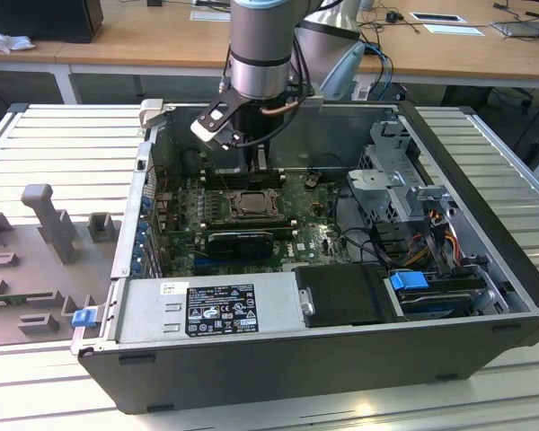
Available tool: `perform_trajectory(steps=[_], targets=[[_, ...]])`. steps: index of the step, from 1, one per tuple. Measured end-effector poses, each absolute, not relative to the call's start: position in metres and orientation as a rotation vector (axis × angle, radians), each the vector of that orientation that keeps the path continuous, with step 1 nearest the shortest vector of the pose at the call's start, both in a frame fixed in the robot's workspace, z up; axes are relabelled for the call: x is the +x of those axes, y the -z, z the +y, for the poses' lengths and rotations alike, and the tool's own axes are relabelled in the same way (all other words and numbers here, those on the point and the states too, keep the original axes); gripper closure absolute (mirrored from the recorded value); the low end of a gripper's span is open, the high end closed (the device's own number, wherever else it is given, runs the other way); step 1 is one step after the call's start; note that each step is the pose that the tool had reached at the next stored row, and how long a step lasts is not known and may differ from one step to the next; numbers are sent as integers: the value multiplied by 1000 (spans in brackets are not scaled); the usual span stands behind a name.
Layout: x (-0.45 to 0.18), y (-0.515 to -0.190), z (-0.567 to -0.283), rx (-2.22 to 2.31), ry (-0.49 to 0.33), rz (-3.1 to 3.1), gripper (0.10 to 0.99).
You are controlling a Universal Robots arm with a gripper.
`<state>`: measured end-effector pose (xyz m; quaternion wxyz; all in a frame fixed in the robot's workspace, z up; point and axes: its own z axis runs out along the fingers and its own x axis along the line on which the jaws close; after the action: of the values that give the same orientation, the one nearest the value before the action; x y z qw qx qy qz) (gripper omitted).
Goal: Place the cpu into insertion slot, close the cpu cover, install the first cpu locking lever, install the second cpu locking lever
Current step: 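Install the first cpu locking lever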
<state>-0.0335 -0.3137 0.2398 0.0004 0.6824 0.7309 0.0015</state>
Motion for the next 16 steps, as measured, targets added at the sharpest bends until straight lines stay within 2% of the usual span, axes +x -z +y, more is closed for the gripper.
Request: perform_trajectory(steps=[16], targets=[[-34, -255, -314, 2143, -4, 2295, 980]])
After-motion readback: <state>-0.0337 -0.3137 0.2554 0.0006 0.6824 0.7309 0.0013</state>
